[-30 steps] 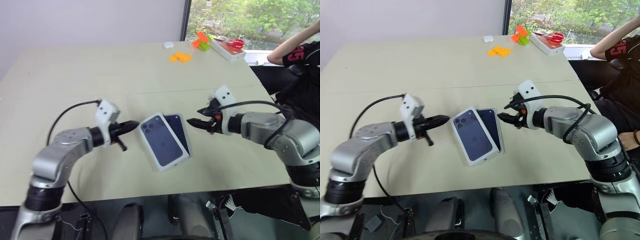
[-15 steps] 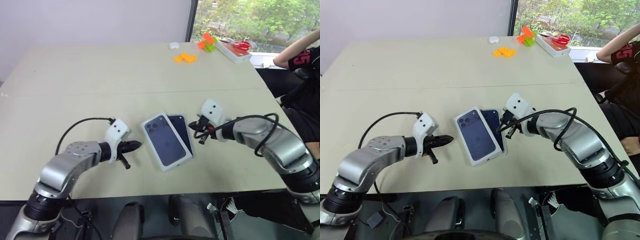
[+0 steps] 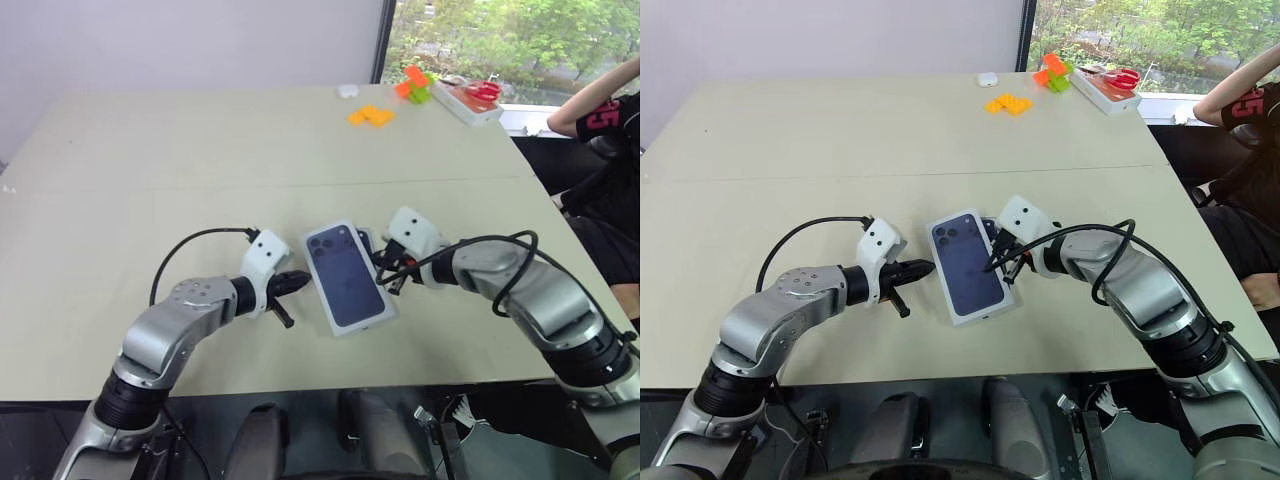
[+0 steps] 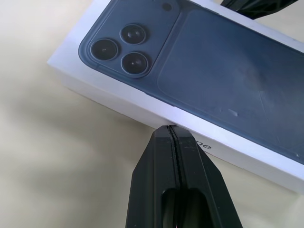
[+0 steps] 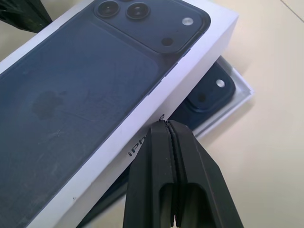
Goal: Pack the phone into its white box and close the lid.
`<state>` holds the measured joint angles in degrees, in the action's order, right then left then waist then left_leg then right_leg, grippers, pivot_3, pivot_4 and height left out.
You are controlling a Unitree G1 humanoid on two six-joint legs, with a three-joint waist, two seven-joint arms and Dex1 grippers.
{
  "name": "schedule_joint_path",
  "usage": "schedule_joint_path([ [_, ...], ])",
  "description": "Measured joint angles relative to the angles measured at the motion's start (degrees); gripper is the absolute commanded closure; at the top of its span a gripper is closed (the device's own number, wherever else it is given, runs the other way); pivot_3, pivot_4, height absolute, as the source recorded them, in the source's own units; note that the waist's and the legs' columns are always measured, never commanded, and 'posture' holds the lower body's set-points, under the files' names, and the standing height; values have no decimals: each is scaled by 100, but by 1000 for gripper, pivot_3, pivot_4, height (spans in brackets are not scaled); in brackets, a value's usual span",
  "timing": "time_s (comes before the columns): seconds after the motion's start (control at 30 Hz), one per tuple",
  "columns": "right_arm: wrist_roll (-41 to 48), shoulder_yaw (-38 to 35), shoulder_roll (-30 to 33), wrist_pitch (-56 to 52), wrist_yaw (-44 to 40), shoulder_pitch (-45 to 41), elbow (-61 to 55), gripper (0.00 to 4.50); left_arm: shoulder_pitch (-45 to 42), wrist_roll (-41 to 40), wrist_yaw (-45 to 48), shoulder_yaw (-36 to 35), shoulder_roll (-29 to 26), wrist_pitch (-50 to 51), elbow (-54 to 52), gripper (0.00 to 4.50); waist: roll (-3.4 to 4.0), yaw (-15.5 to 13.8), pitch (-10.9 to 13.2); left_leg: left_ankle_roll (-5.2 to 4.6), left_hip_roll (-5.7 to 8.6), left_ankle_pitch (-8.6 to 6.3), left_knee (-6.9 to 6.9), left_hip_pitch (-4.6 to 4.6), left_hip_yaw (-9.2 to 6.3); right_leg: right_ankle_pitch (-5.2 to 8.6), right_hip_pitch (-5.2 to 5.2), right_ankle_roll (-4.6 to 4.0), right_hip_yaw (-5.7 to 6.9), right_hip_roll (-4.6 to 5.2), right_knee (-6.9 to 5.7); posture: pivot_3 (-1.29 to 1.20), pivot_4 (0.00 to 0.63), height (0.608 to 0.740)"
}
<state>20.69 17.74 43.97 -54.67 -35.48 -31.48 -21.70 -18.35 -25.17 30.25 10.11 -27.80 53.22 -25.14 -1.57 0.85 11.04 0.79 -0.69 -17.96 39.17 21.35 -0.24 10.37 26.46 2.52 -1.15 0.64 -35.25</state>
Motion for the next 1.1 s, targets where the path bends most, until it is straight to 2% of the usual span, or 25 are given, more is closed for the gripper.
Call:
schedule_joint_path([
  [0.37,-194,-163,1,-71,-40,136,-58,4451,-263,176,-110,-4,340,-107,296,4500,0,0,0,0,2,0,1,-1,0,-1,-1,0,0,0,-1,0,150,726],
  [1.1,-364,-191,-71,-196,-88,177,-74,4451,-391,411,-207,10,541,-252,506,4500,0,-3,0,0,3,0,1,-2,0,-2,-2,-1,0,1,-3,0,150,726],
])
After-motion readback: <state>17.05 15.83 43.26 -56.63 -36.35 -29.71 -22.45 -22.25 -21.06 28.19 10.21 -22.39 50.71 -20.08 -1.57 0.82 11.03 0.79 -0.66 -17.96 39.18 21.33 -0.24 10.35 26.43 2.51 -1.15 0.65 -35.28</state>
